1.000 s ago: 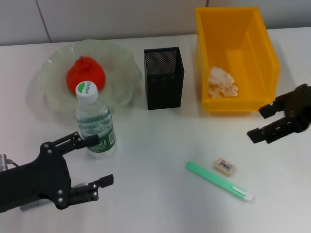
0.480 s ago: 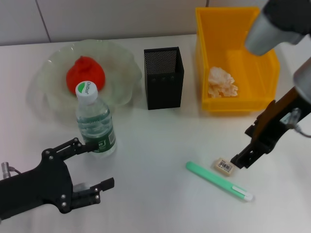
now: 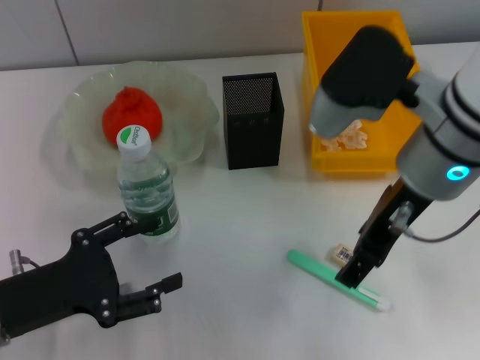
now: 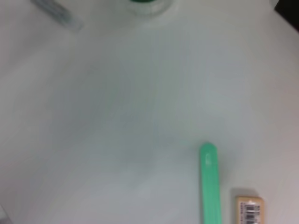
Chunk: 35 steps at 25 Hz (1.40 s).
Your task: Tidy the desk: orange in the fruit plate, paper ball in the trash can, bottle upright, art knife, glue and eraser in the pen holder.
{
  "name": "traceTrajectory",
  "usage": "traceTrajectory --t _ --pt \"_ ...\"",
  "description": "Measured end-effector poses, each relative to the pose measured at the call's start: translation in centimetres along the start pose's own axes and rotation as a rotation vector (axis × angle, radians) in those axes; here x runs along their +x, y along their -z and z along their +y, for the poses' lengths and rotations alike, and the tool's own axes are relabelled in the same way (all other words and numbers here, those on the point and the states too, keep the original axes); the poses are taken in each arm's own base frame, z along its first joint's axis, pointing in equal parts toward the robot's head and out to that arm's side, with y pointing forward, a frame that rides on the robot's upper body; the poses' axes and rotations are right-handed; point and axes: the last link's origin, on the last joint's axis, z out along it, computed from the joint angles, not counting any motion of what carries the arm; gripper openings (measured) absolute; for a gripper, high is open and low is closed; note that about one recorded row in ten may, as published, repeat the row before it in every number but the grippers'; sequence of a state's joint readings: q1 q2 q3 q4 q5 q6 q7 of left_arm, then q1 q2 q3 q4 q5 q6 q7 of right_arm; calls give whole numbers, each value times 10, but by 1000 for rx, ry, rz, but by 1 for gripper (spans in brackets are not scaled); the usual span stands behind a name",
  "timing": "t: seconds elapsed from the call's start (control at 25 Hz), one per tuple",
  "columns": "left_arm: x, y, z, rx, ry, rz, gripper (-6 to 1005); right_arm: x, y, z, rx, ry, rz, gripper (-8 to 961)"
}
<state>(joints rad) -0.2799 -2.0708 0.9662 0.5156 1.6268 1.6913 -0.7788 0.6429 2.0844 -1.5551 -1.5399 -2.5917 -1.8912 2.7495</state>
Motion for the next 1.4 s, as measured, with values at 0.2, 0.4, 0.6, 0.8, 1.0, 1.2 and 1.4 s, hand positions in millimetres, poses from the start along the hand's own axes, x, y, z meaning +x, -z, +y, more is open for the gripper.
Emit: traceTrajectory --t 0.2,0.4,0.6,0.8,1.0,1.2,1.4 --pt "-1 -2 0 -4 0 -3 818 0 -10 3 -6 -21 16 838" --pt "-2 -2 -1 3 2 -12 818 -1 -22 7 2 -34 34 838" --pt "-2 -3 -1 -1 2 -11 818 -2 -32 5 4 -50 40 839" --pt "-2 -3 0 -1 2 -12 818 -5 -39 4 10 -49 39 839" --pt "-2 -2 -1 -3 1 -14 818 -7 -43 6 13 -35 45 839" --pt "-3 -2 0 -3 2 -16 818 -9 -42 9 16 -24 44 839" --pt "-3 -2 0 -2 4 -18 818 -11 -44 12 21 -4 55 839"
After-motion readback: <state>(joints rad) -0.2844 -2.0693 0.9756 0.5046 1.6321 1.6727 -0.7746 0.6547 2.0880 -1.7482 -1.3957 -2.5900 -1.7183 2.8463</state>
